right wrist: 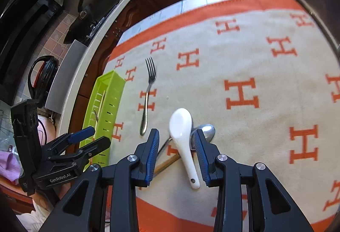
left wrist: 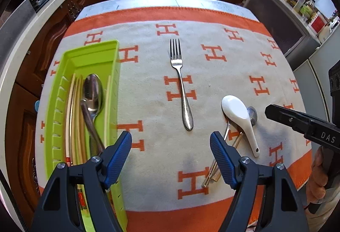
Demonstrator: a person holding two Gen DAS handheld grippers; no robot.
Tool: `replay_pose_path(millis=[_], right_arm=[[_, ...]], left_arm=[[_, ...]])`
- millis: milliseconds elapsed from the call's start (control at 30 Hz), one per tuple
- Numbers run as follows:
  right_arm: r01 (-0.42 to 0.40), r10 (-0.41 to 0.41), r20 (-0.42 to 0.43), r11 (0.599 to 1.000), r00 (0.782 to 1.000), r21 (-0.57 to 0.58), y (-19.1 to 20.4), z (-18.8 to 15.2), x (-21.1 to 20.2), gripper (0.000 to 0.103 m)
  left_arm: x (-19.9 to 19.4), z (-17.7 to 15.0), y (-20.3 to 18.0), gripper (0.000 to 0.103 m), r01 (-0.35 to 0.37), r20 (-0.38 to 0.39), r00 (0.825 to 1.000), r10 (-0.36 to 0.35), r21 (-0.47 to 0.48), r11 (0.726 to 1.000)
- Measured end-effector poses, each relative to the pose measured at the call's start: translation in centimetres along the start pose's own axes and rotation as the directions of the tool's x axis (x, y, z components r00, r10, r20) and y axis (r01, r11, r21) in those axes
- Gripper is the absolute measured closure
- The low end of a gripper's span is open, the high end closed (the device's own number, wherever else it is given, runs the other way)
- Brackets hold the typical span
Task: Organize utensils
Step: 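Release the metal spoon into the green tray with the right tool, then grasp the metal fork with the left tool while the right tool grasps the white ceramic spoon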
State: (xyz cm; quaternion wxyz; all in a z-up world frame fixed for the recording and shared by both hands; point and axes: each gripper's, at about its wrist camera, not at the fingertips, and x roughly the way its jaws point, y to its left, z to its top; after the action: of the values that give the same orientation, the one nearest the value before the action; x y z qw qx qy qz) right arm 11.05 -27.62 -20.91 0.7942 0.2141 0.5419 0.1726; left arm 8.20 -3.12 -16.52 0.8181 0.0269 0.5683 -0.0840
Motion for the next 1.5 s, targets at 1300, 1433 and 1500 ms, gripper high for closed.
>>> replay_pose_path(millis=[1300,1433,1500], right_arm=[[0.007,-0.014,-0.059,0.993,0.998,-0.118,0.3,1.0,4.1,0.093],[-0.017,0.012,-0.056,0.996,0.998,-0.085,-0.7,1.1,3.6,0.093],[-0.025,0.021,-0.053,0.997,0.998,-0.075,-0.9,1.0,3.4,0.093]], left_arm=[[7.5,7.4,0.0,0.047,0.032,-0.122,0.992,-0.039,-0.06,0.998],[9.2,8.2,-0.4,0.048,-0.006,-0.168,0.986,-0.006,-0.07,0.998],[9.5,8.5,-0.8,0.05,-0.029,-0.161,0.987,0.02,-0.051,0.998]])
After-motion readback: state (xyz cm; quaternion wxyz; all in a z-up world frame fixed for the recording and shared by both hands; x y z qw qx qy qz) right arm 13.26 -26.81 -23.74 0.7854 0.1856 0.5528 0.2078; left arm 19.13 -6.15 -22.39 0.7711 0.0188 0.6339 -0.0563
